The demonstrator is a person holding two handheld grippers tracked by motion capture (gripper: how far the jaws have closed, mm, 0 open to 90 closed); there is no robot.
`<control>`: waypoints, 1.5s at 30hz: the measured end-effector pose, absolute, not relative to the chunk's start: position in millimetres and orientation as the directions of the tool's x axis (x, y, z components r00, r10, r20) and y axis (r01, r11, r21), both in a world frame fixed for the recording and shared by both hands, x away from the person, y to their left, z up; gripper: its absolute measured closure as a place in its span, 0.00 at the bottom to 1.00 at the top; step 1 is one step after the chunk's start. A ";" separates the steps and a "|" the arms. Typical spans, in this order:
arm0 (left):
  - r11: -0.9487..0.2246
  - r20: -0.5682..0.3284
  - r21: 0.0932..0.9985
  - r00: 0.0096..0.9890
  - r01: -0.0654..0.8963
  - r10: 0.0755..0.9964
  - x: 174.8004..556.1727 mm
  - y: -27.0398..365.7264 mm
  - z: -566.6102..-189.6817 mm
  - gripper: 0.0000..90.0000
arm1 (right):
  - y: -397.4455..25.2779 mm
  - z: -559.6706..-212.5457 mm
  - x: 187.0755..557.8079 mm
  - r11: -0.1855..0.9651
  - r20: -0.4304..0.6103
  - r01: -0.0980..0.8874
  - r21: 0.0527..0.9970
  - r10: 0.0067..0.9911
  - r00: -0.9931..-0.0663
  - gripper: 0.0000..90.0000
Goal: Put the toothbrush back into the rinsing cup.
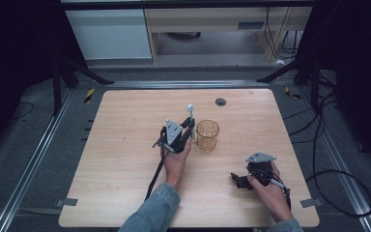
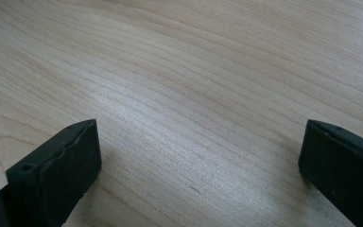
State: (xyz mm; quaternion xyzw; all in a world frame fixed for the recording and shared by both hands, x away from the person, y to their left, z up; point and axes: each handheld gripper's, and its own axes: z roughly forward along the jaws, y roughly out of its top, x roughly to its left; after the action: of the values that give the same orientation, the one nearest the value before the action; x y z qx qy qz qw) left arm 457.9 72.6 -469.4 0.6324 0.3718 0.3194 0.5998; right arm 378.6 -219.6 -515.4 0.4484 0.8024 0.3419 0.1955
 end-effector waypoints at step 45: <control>-0.037 -0.019 0.994 0.509 0.101 0.861 454.1 75.1 -481.3 0.87 | -219.5 -515.4 378.5 0.364 -0.006 0.586 0.724 0.853 -0.522 0.00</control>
State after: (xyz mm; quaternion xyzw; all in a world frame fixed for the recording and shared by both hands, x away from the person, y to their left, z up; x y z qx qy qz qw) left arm 454.1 75.1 -481.3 0.6427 0.3740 0.3252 0.5843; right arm 378.5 -219.5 -515.4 0.4482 0.8025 0.3422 0.1950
